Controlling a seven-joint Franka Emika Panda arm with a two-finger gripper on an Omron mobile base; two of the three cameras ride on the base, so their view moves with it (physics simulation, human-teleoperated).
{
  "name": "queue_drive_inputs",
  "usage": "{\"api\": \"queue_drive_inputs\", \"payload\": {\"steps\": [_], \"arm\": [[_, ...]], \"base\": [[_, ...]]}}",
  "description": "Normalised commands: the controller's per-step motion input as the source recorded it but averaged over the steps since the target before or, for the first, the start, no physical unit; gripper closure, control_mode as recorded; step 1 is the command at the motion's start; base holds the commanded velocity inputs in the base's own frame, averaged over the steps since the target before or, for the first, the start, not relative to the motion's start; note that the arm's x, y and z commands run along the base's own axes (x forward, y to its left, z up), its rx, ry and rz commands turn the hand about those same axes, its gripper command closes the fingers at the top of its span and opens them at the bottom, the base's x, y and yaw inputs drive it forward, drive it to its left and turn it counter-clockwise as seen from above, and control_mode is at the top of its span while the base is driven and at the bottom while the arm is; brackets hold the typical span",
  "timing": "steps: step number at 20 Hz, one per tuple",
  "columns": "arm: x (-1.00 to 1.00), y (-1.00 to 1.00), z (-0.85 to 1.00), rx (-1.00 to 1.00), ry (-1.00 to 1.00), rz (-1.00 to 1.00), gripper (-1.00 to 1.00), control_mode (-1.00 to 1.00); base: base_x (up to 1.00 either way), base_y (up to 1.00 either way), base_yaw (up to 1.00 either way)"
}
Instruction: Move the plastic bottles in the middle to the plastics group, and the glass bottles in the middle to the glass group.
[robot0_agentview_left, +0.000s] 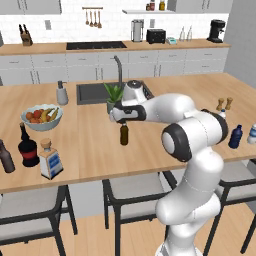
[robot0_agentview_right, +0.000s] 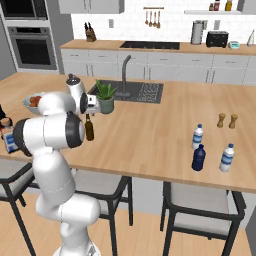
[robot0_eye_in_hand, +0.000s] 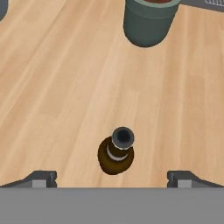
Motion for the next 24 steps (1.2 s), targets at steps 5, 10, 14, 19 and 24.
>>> {"api": "queue_drive_inputs", "payload": {"steps": [5, 10, 14, 19, 24], "arm": [[0.18, 0.00, -0.15, 0.00, 0.00, 0.00, -1.00, -1.00], [0.15, 0.00, -0.15, 0.00, 0.00, 0.00, -1.00, -1.00], [0.09, 0.00, -0.11, 0.00, 0.00, 0.00, -1.00, -1.00], [0.14, 0.00, -0.01, 0.00, 0.00, 0.00, -1.00, -1.00], [0.10, 0.01, 0.00, 0.00, 0.00, 0.00, -1.00, -1.00]], "base": [[0.00, 0.00, 0.00], [0.00, 0.00, 0.00], [0.00, 0.00, 0.00], [0.00, 0.00, 0.00], [0.00, 0.00, 0.00]]}}
